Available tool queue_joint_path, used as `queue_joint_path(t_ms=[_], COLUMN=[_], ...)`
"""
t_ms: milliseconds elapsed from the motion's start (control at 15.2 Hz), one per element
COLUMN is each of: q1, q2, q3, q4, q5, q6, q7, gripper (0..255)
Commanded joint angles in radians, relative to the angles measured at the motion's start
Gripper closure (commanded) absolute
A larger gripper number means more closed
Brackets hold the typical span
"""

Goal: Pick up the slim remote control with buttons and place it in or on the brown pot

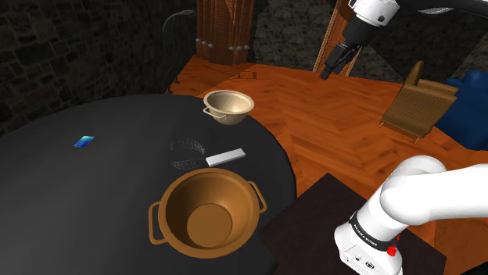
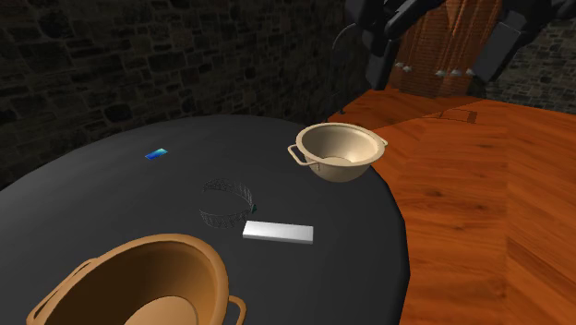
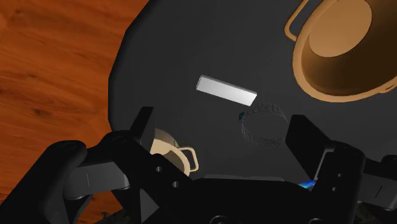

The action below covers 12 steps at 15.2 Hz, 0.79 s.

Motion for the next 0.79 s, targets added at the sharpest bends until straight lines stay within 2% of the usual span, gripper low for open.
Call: queue_joint_path(t_ms=[0,726], q1=[0.000,0.086], q2=[0.000,0.285], q3=[0.000,-0.076], q4=[0.000,-0.076], q5=[0.000,-0.010], q6=[0.000,0.304], q7=[0.000,-0.246], gripper=[0,0])
